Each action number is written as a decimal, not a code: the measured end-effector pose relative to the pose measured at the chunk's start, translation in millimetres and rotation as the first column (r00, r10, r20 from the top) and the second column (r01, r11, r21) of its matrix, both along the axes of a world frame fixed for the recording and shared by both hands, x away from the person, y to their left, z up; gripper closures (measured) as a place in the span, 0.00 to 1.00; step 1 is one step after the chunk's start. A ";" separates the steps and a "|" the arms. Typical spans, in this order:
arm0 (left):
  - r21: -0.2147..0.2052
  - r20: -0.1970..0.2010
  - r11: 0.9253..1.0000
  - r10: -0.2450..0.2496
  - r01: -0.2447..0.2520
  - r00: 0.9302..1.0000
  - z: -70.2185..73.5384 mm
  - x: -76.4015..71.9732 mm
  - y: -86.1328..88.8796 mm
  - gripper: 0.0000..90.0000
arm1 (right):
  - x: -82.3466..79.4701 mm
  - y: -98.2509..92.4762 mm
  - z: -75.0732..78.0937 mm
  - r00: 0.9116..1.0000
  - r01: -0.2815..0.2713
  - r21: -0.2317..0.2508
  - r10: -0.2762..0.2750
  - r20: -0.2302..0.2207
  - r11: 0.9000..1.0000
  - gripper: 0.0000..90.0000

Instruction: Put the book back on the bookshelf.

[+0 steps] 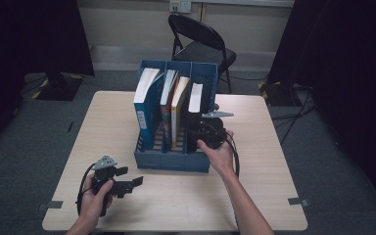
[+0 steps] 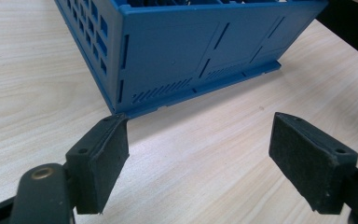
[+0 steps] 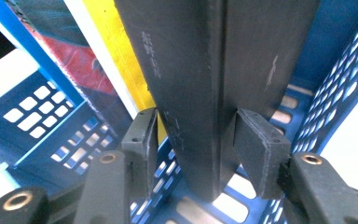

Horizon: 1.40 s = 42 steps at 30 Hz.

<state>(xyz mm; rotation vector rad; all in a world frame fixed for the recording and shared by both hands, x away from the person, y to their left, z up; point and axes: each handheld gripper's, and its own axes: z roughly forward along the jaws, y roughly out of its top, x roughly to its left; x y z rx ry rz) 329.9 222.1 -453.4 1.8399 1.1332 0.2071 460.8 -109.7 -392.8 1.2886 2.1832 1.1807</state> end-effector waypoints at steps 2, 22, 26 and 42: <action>0.004 0.002 1.000 -0.005 0.005 1.000 0.4 -0.3 -0.9 0.22 | 3.2 3.1 1.4 1.000 0.010 -0.008 -0.010 0.004 1.000 0.51; 0.002 0.003 1.000 -0.007 0.007 1.000 0.8 -0.4 -0.7 0.22 | 25.4 10.5 6.5 0.998 0.060 -0.001 -0.060 0.026 0.998 0.46; 0.000 0.004 1.000 -0.007 0.007 1.000 0.5 -0.2 0.0 0.22 | 27.2 9.2 7.8 0.999 0.035 -0.024 -0.034 0.035 0.999 0.46; -0.001 0.002 1.000 -0.002 0.002 1.000 0.8 -0.5 1.8 0.22 | 29.6 13.7 8.5 0.995 0.069 -0.012 -0.068 0.068 0.998 0.42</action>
